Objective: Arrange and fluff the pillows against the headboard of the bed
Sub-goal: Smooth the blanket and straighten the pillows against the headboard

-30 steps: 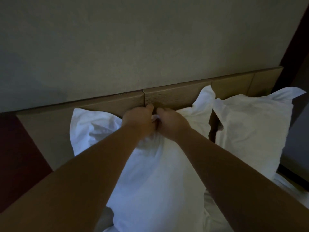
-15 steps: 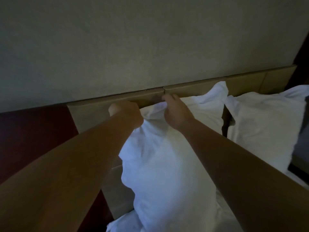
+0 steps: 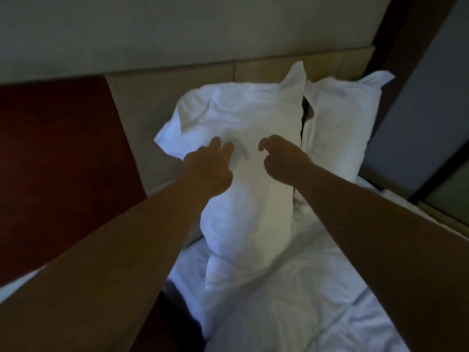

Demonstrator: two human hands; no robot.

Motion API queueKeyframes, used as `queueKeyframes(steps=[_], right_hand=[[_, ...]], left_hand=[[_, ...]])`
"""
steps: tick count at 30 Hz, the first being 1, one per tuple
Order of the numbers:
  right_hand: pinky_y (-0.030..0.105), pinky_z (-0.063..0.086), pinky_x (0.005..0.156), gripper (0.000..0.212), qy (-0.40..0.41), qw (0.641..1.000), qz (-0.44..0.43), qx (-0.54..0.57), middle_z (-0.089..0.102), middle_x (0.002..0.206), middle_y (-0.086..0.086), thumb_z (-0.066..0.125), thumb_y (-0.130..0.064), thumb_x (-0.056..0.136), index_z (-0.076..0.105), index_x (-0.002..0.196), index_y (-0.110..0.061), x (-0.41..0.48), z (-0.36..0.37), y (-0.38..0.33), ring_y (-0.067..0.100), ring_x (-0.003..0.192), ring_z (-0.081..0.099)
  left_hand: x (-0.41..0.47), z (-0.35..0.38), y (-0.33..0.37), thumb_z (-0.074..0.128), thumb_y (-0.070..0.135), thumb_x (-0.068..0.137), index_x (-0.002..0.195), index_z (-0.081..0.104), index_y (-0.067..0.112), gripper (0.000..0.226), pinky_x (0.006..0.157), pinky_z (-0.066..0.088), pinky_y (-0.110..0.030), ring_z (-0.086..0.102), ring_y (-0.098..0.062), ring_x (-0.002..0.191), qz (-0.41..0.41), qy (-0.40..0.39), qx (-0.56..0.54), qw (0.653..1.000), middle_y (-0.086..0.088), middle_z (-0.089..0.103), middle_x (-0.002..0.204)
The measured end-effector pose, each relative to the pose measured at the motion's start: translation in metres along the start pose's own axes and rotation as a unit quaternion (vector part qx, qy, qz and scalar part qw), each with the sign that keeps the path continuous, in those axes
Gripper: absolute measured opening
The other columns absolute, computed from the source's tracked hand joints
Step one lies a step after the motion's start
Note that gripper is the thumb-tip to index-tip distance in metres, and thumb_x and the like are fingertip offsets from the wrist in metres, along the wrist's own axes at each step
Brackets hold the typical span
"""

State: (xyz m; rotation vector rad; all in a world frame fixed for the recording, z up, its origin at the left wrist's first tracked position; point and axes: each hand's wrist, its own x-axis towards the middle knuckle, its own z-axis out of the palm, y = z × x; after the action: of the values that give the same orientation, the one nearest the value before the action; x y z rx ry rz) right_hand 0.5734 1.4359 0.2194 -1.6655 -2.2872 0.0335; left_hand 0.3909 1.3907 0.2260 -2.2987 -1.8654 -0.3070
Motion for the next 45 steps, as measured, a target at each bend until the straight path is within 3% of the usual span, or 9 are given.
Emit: queueKeyframes(steps=[5, 8, 16, 24, 31, 37, 39, 41, 45], right_hand=[[0.039, 0.045, 0.097, 0.032, -0.087, 0.994, 0.052, -0.036, 0.05, 0.124, 0.003, 0.046, -0.011, 0.088, 0.052, 0.118, -0.022, -0.068, 0.04, 0.01, 0.023, 0.114, 0.053], [0.03, 0.046, 0.091, 0.034, -0.095, 0.992, 0.045, -0.077, 0.051, 0.122, 0.002, 0.045, -0.011, 0.089, 0.052, 0.121, -0.022, -0.093, 0.053, 0.011, 0.021, 0.109, 0.056], [0.03, 0.044, 0.085, 0.033, -0.078, 0.993, 0.055, -0.069, 0.05, 0.122, 0.001, 0.044, -0.011, 0.091, 0.049, 0.122, -0.021, -0.071, 0.012, 0.012, 0.02, 0.105, 0.056], [0.039, 0.047, 0.095, 0.036, -0.032, 0.994, 0.081, -0.06, 0.05, 0.124, 0.003, 0.042, -0.009, 0.09, 0.05, 0.123, -0.021, 0.0, -0.029, 0.068, 0.024, 0.111, 0.055], [0.035, 0.045, 0.096, 0.031, -0.002, 0.995, 0.085, -0.06, 0.051, 0.126, 0.005, 0.041, -0.019, 0.096, 0.05, 0.126, -0.018, 0.089, -0.024, 0.187, 0.024, 0.113, 0.055], [0.036, 0.047, 0.094, 0.032, 0.017, 0.994, 0.098, -0.043, 0.052, 0.122, 0.005, 0.04, -0.023, 0.096, 0.046, 0.128, -0.02, 0.184, -0.019, 0.295, 0.024, 0.107, 0.057], [0.036, 0.048, 0.09, 0.035, 0.035, 0.993, 0.105, -0.04, 0.052, 0.121, 0.006, 0.039, -0.021, 0.097, 0.044, 0.131, -0.02, 0.211, -0.019, 0.324, 0.024, 0.105, 0.058], [0.037, 0.048, 0.09, 0.038, 0.047, 0.993, 0.107, -0.036, 0.052, 0.123, 0.008, 0.039, -0.019, 0.097, 0.042, 0.134, -0.019, 0.238, -0.021, 0.35, 0.026, 0.107, 0.057], [0.042, 0.049, 0.088, 0.031, 0.063, 0.992, 0.105, -0.018, 0.053, 0.121, 0.011, 0.041, -0.017, 0.096, 0.045, 0.127, -0.015, 0.28, -0.023, 0.383, 0.03, 0.107, 0.057]], left_hand=[[-0.066, 0.057, 0.005, 0.047, 0.015, 0.088, 0.118, 0.045, 0.013, 0.031, 0.077, 0.046, -0.037, 0.059, -0.033, 0.095, -0.002, -0.113, -0.048, 0.992, -0.01, 0.048, 0.114], [-0.082, 0.075, 0.01, 0.045, 0.018, 0.092, 0.121, 0.045, 0.014, 0.029, 0.081, 0.043, -0.038, 0.057, -0.031, 0.103, -0.006, -0.163, -0.044, 0.986, -0.008, 0.048, 0.116], [-0.036, 0.045, 0.028, 0.041, 0.014, 0.091, 0.122, 0.046, 0.017, 0.031, 0.08, 0.041, -0.032, 0.058, -0.026, 0.106, 0.021, -0.123, -0.073, 0.99, -0.005, 0.051, 0.119], [0.067, 0.012, 0.058, 0.046, 0.023, 0.091, 0.122, 0.05, 0.023, 0.031, 0.088, 0.044, -0.035, 0.055, -0.025, 0.114, 0.027, -0.073, -0.062, 0.995, -0.002, 0.05, 0.125], [0.198, 0.049, 0.137, 0.043, 0.032, 0.096, 0.128, 0.047, 0.023, 0.033, 0.09, 0.045, -0.033, 0.053, -0.022, 0.115, 0.083, -0.013, -0.03, 0.996, 0.001, 0.05, 0.128], [0.339, 0.073, 0.205, 0.043, 0.026, 0.098, 0.123, 0.05, 0.017, 0.028, 0.071, 0.043, -0.032, 0.06, -0.024, 0.099, 0.078, 0.003, 0.027, 0.997, -0.005, 0.055, 0.121], [0.382, 0.077, 0.214, 0.042, 0.03, 0.1, 0.129, 0.048, 0.016, 0.033, 0.08, 0.046, -0.029, 0.059, -0.022, 0.105, 0.06, 0.004, 0.003, 0.998, -0.005, 0.053, 0.129], [0.419, 0.08, 0.226, 0.043, 0.028, 0.1, 0.128, 0.05, 0.014, 0.032, 0.091, 0.048, -0.034, 0.057, -0.023, 0.109, 0.052, 0.016, 0.017, 0.998, -0.007, 0.051, 0.13], [0.474, 0.09, 0.246, 0.049, 0.029, 0.099, 0.125, 0.051, 0.014, 0.03, 0.076, 0.046, -0.031, 0.063, -0.023, 0.101, 0.018, 0.046, 0.038, 0.998, -0.007, 0.06, 0.118]])
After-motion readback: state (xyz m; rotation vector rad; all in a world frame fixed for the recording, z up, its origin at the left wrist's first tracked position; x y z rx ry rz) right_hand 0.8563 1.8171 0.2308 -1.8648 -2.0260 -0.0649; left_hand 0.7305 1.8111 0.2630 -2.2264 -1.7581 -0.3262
